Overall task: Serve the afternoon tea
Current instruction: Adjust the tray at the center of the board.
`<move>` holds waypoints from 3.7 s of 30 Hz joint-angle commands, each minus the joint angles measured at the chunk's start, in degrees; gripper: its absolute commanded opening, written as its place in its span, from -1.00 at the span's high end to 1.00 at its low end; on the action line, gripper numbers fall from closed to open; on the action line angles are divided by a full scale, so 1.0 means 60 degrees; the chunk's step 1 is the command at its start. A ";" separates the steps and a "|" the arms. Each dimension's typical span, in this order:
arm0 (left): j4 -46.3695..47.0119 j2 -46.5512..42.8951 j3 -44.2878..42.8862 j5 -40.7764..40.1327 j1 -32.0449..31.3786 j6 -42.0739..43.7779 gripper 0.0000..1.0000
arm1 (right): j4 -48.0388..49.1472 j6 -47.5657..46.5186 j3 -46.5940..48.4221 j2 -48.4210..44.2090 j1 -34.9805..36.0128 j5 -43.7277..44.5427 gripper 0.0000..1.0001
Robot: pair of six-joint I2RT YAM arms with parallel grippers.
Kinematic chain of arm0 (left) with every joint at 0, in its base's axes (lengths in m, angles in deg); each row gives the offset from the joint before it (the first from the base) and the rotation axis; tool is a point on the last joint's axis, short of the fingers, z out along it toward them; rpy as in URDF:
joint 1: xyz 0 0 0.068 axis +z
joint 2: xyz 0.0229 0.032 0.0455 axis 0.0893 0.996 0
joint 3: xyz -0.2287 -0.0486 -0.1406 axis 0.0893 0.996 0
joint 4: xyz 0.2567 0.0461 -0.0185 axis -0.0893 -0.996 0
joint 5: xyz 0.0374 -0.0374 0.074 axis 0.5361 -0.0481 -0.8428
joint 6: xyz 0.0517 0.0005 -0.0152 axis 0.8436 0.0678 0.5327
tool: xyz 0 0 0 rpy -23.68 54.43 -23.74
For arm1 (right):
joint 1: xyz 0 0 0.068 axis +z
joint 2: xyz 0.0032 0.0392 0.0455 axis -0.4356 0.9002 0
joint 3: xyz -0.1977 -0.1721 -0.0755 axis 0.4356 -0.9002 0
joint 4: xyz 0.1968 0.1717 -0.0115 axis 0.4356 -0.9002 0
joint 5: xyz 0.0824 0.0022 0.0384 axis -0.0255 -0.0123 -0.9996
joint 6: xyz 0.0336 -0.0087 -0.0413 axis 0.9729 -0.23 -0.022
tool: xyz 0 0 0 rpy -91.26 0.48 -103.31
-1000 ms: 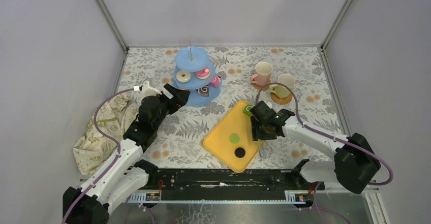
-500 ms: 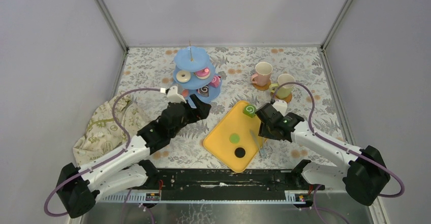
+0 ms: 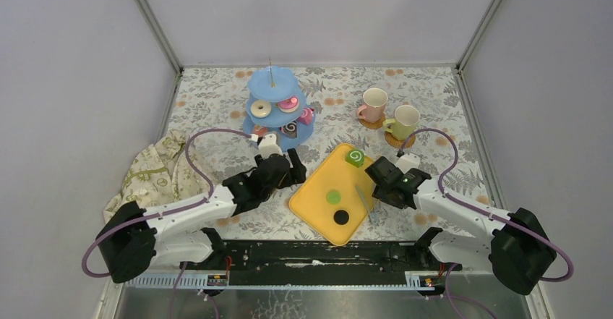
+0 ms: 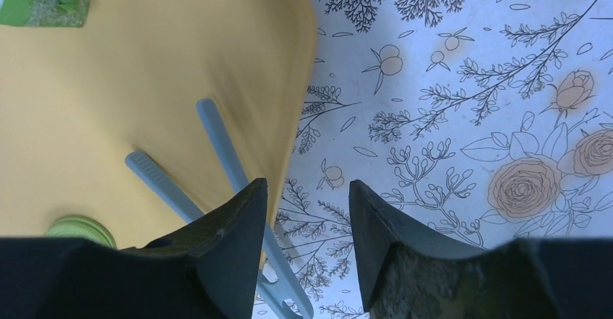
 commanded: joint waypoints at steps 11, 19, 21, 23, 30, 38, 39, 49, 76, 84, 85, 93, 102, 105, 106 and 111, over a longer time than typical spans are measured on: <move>0.1019 0.1647 0.0381 -0.0485 -0.0089 0.0085 -0.36 | 0.0962 0.0633 -0.0115 0.0544 -0.0538 0.0622 0.12; 0.1387 0.2035 0.0410 0.0208 -0.0081 0.0495 -0.09 | 0.0734 0.0574 -0.0050 0.0170 -0.0654 0.0882 0.13; 0.1257 0.2240 0.0306 0.0320 -0.0087 0.0547 -0.05 | 0.0663 0.0567 -0.0007 0.0111 -0.0654 0.0927 0.14; 0.1237 0.2412 0.0291 0.0447 -0.0087 0.0523 0.00 | 0.0595 0.0548 0.0020 0.0024 -0.0654 0.0981 0.14; 0.1260 0.2742 0.0354 0.0529 -0.0102 0.0395 0.06 | 0.0311 0.0204 0.0193 -0.0113 -0.0654 0.0927 0.14; 0.1207 0.2930 0.0320 0.0717 -0.0127 0.0350 0.22 | -0.0171 -0.0474 0.0292 -0.0379 -0.0567 0.0414 0.13; 0.1208 0.2873 0.0345 0.0749 -0.0146 0.0296 0.22 | -0.0194 -0.0524 0.0262 -0.0497 -0.0566 0.0403 0.14; 0.0780 0.1908 0.0333 -0.0004 -0.0235 0.0032 -0.10 | -0.0083 -0.0905 0.0228 -0.0583 -0.0566 -0.0042 0.13; 0.0714 0.2978 0.0580 0.0017 -0.0682 -0.0286 0.04 | -0.1457 -0.0538 0.1266 -0.0167 0.2116 0.0467 -0.01; 0.0692 0.3258 0.0457 -0.0385 -0.0681 -0.0378 0.26 | -0.1437 -0.0246 0.1117 0.0256 0.2907 0.0568 -0.06; 0.0676 0.3266 0.0443 -0.0471 -0.0681 -0.0381 0.29 | -0.1413 -0.0206 0.1105 0.0284 0.2975 0.0571 -0.07; 0.0520 0.3558 -0.0017 -0.0971 -0.0683 -0.0207 0.32 | -0.1138 -0.0255 0.1041 0.0604 0.3331 0.0577 -0.09; 0.0371 0.3802 -0.0527 -0.1495 -0.0653 0.0173 0.31 | -0.0957 -0.0337 0.0994 0.0902 0.3550 0.0686 -0.14; 0.0363 0.3863 -0.0596 -0.1576 -0.0618 0.0236 0.31 | -0.0794 -0.0412 0.0921 0.0946 0.3562 0.0695 -0.18; 0.0366 0.3882 -0.0619 -0.1578 -0.0611 0.0265 0.31 | -0.0732 -0.0459 0.0905 0.0965 0.3559 0.0699 -0.19; 0.0394 0.3982 -0.0734 -0.1610 -0.0561 0.0399 0.31 | -0.0471 -0.0635 0.0894 0.1213 0.3553 0.0872 -0.22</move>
